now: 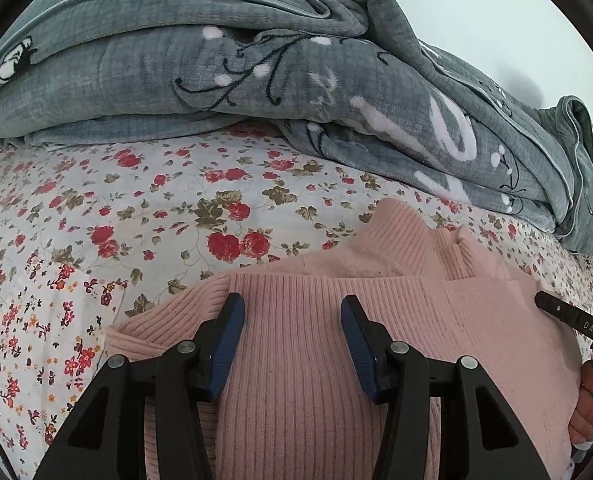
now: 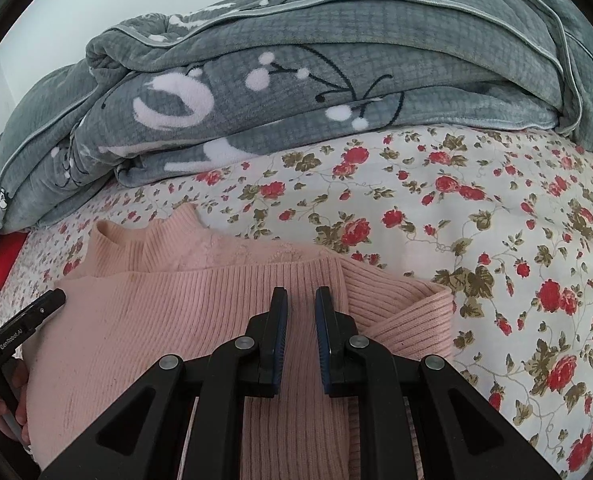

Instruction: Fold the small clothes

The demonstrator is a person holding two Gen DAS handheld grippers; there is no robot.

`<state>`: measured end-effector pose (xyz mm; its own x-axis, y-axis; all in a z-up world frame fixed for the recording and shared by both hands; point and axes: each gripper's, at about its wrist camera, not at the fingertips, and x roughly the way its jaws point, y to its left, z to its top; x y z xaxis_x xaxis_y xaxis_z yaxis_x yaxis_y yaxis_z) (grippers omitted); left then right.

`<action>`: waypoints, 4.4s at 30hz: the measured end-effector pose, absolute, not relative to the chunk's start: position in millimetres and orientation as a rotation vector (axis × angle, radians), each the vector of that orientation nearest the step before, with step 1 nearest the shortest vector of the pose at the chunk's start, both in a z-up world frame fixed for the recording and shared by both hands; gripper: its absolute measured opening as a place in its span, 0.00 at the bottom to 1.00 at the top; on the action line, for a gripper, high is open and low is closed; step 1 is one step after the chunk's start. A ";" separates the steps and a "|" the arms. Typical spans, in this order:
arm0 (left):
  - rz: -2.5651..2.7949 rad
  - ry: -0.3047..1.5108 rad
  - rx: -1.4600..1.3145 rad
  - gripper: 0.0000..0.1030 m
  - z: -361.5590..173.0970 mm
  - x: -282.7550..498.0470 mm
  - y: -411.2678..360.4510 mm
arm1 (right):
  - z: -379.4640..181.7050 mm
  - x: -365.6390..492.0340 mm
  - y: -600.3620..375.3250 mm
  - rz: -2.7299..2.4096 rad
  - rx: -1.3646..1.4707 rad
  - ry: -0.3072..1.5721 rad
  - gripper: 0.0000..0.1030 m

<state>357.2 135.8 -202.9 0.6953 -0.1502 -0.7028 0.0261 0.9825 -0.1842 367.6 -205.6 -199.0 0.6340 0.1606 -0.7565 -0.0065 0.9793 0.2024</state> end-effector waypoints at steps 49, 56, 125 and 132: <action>-0.108 0.792 -0.185 0.46 -200.3 354.6 136.6 | -199.6 366.9 -203.1 0.086 0.170 0.870 0.15; -0.110 0.789 -0.193 0.46 -198.1 354.0 135.7 | -196.6 364.6 -201.9 0.082 0.156 0.853 0.15; -0.096 0.960 -0.456 0.21 -189.9 262.1 167.1 | -180.0 121.7 -112.3 0.199 -0.224 0.725 0.41; -0.100 0.922 -0.481 0.19 -132.5 257.9 141.8 | -174.6 100.8 -189.8 0.090 -0.186 0.695 0.41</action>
<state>257.9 141.8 -132.5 0.6079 -0.2854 -0.7410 -0.1190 0.8899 -0.4404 100.8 -189.8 -174.6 0.7652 0.0209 -0.6435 -0.1443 0.9796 -0.1398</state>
